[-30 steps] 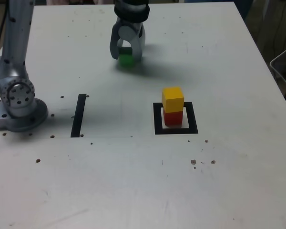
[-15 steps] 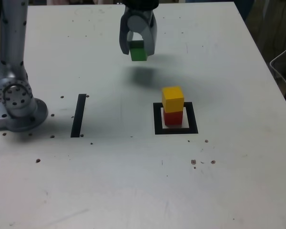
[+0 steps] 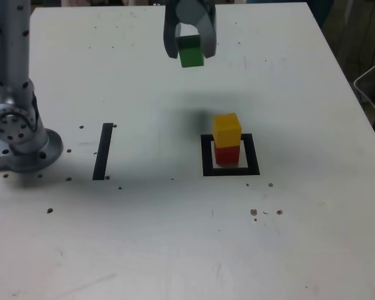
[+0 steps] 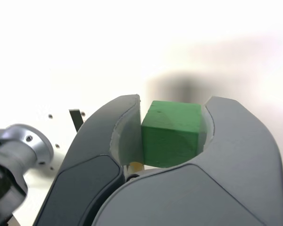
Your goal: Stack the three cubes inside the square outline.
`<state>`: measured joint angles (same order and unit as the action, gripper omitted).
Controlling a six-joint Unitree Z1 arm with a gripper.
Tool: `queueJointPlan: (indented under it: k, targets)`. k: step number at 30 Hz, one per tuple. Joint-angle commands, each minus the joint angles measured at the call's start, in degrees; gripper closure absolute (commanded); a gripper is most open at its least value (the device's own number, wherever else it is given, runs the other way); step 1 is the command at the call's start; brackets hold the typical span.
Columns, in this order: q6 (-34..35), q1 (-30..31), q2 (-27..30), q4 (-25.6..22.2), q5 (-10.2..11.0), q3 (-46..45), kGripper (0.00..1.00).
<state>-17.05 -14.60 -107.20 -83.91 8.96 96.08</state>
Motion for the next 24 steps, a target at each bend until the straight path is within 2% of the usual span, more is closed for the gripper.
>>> queueJointPlan:
  k: [1, 8, 10, 16, 24]
  targets:
    - [2.2, 1.9, 0.2, -0.9, -0.6, 0.6, 0.86]
    - [9.3, 8.2, 0.6, -2.5, -5.1, 1.7, 0.86]
    - [12.1, 10.4, 0.6, -3.5, -5.7, 2.9, 0.86]
    - [20.9, 15.8, -0.2, -6.9, -5.0, 6.3, 0.86]
    - [24.0, 17.3, -1.8, -7.4, -2.8, 6.6, 0.86]
